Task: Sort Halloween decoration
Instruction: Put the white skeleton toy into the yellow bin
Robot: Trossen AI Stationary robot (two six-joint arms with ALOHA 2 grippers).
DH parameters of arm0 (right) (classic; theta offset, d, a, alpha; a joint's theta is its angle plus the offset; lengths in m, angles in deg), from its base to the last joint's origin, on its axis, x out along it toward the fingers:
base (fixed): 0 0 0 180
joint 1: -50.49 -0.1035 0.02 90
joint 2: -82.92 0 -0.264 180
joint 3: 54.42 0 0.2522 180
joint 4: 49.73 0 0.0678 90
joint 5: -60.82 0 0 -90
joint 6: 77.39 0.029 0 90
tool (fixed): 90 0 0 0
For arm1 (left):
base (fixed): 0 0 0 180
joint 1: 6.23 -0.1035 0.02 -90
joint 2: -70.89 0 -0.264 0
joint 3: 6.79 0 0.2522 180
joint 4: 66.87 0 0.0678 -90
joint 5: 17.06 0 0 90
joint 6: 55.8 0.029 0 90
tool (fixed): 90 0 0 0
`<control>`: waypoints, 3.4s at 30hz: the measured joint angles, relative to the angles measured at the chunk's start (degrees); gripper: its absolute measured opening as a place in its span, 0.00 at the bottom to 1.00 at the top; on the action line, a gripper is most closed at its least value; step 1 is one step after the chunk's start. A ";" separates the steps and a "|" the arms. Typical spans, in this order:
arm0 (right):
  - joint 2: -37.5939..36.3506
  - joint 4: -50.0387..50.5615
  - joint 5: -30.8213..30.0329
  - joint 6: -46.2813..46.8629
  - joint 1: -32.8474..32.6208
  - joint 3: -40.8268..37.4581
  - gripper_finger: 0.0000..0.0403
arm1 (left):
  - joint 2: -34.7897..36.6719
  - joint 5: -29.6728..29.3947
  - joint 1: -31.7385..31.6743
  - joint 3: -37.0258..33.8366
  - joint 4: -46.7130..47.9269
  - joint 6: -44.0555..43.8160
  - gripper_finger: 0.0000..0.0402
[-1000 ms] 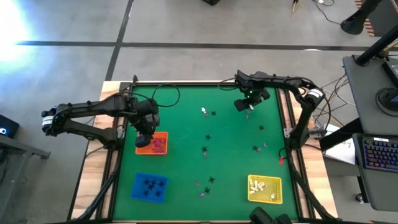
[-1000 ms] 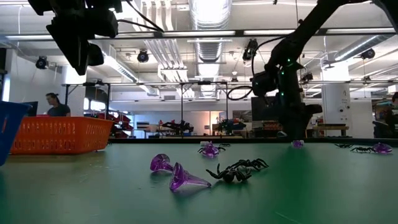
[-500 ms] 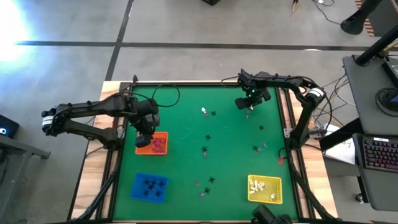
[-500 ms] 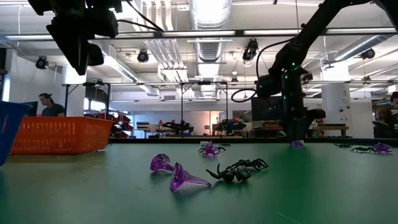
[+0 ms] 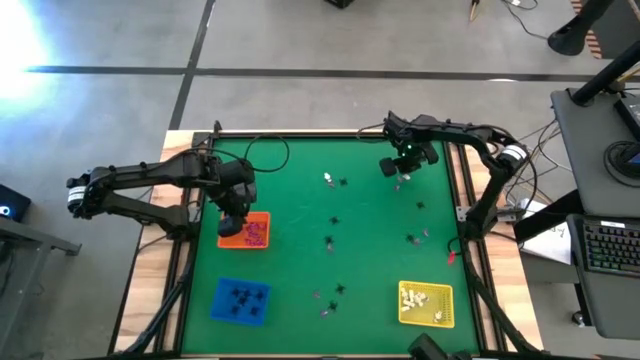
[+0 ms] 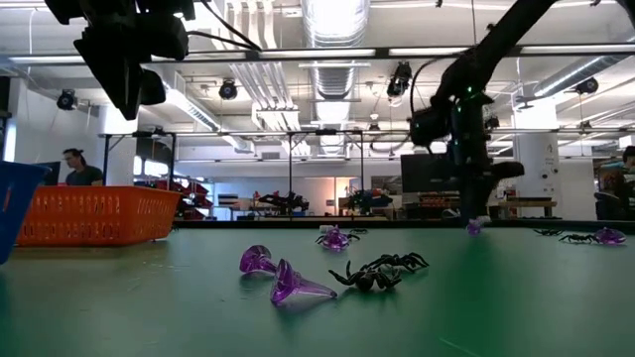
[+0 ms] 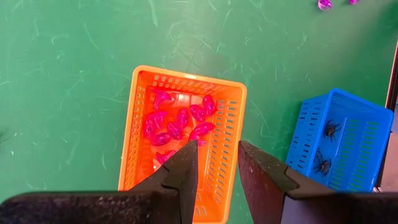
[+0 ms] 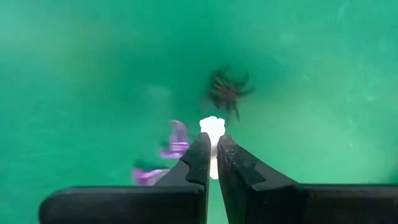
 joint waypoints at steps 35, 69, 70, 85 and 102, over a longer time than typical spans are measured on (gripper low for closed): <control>-26.31 12.44 -1.24 42.90 -51.75 -1.46 0.04 | 0.00 -6.34 0.00 0.00 -0.46 0.87 0.24; -14.73 1.17 -0.50 88.37 -90.15 -1.48 0.04 | 0.00 -6.25 0.00 0.00 -0.52 1.75 0.24; -14.73 1.19 -0.52 88.79 -90.39 -1.48 0.04 | 0.00 -6.25 0.00 0.00 -0.52 1.75 0.24; -14.65 0.72 -0.50 89.18 -90.55 -1.48 0.04 | 0.00 -6.23 0.00 0.00 -0.51 1.75 0.24; -14.65 -0.36 -0.67 89.50 -91.45 -1.48 0.04 | 0.00 -6.23 0.01 0.00 -0.62 1.75 0.24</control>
